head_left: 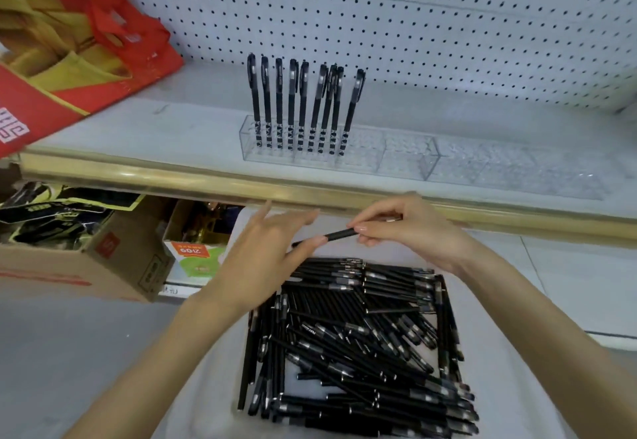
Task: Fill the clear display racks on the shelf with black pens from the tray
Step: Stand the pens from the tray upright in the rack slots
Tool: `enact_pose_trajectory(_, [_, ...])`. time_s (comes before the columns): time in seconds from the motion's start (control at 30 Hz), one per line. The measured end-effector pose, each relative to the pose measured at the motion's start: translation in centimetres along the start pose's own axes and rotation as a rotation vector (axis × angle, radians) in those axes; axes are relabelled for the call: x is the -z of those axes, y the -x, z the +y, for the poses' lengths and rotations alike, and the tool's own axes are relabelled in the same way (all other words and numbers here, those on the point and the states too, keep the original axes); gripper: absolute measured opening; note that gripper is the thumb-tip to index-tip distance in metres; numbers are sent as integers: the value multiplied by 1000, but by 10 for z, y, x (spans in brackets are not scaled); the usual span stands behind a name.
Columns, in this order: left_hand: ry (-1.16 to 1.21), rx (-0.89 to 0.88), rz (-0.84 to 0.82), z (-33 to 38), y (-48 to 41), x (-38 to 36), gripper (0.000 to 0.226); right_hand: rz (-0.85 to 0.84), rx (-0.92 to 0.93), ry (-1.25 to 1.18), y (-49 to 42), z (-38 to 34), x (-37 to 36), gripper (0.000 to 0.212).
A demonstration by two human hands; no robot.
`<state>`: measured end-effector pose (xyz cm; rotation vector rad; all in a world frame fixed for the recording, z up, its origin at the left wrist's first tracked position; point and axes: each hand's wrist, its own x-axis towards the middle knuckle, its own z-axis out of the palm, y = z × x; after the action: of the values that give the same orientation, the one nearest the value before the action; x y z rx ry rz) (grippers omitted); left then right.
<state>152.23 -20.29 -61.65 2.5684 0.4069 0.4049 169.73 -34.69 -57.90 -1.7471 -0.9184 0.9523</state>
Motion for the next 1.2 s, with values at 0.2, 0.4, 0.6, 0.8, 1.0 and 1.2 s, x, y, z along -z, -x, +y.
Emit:
enact_pose_trajectory(0.2, [-5, -118, 167, 23, -57, 0, 46, 218, 85, -286, -6, -34, 37, 5])
enact_pose_trajectory(0.4, [214, -56, 207, 34, -96, 2, 31, 298, 212, -454, -28, -52, 55, 7])
enact_pose_trajectory(0.6, [-217, -78, 155, 12, -112, 3, 63, 463, 348, 20, -69, -73, 83, 12])
enact_pose_trajectory(0.8, [-413, -49, 58, -5, -111, -7, 74, 431, 345, 179, -104, -71, 94, 10])
enact_pose_trajectory(1.0, [-451, -63, 28, -7, -113, -3, 74, 363, 305, 258, -123, -70, 91, 5])
enact_pose_trajectory(1.2, [-431, -74, 9, -10, -113, -6, 82, 238, 206, 536, -135, -64, 82, 15])
